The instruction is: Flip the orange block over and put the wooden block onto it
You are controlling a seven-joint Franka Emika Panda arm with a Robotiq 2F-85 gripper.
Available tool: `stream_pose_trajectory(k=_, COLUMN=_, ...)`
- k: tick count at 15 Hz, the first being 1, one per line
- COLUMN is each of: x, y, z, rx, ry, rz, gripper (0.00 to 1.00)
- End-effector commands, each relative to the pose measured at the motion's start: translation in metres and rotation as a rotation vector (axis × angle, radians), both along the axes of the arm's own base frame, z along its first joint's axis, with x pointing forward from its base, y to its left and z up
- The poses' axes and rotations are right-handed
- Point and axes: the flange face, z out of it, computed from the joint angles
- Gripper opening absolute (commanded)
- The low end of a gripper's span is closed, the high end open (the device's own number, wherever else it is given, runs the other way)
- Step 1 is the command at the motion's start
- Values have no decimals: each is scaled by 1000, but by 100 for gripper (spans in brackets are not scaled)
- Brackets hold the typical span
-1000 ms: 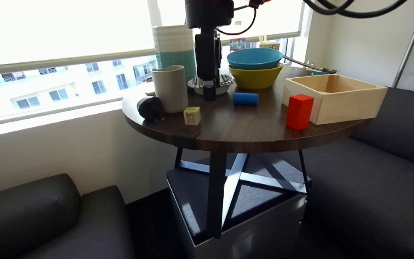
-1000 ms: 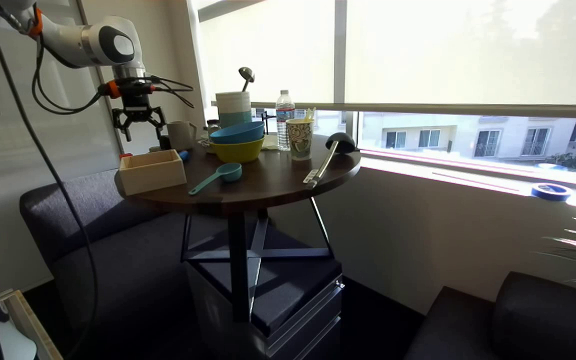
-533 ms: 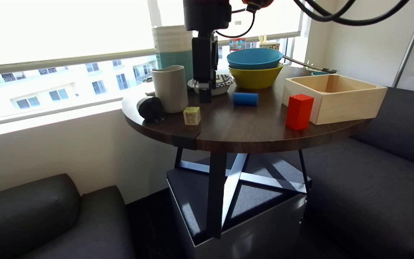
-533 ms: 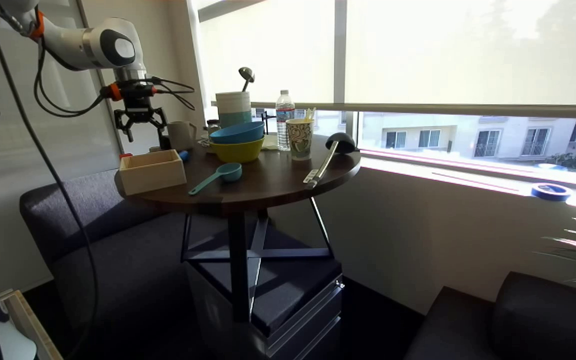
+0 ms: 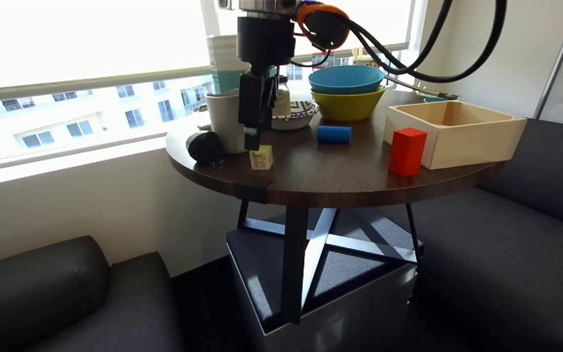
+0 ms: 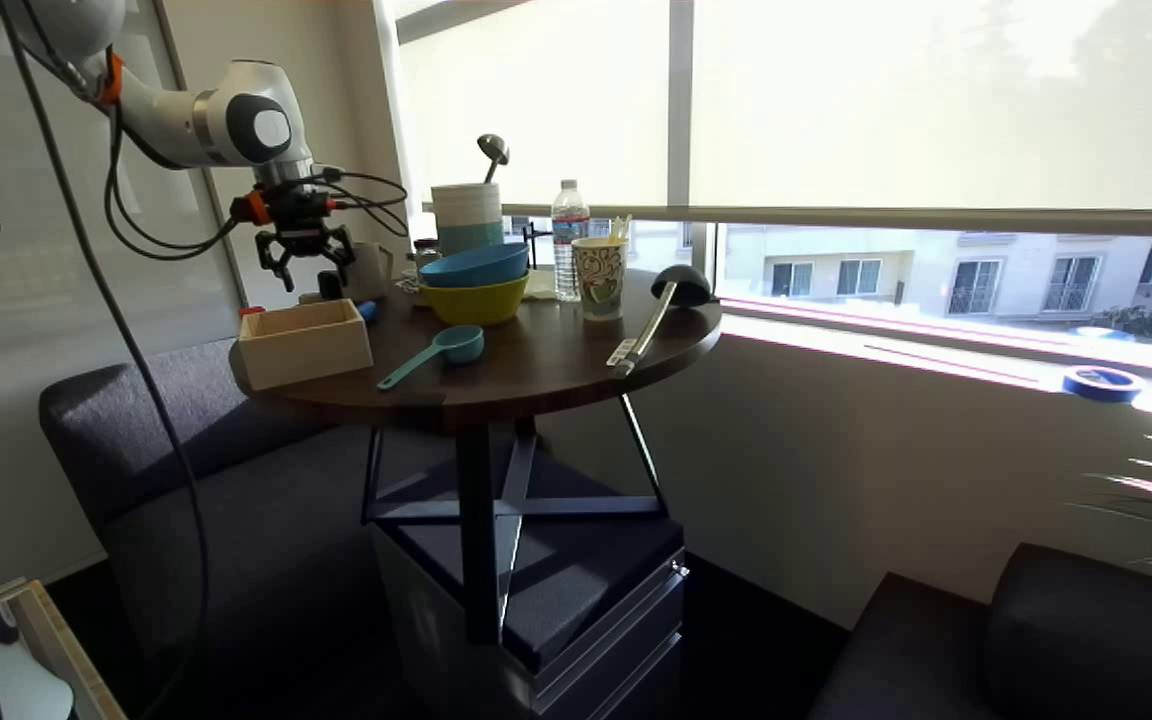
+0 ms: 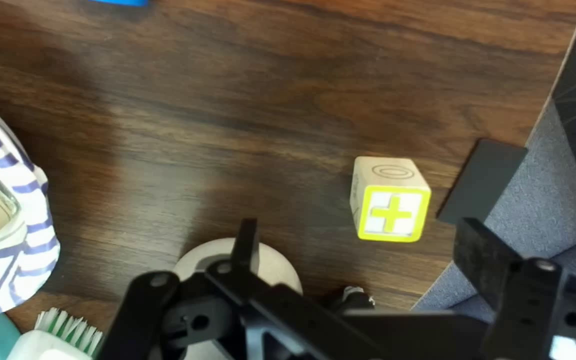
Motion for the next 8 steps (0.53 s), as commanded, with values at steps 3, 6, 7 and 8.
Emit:
stream_pose_trajectory(k=3, x=3, y=-3, z=-14, rx=24, ry=23, rz=-28, gripper=65)
stream_pose_trajectory(k=6, x=1, y=-6, z=-13, rx=21, ry=28, rz=-37, gripper=47)
stream_pose_trajectory(k=7, x=0, y=-7, z=-10, rx=22, ry=29, rz=-38, gripper=39)
stream_pose_trajectory(k=8, x=-1, y=-8, z=-9, rx=17, ry=31, rz=-41, gripper=33)
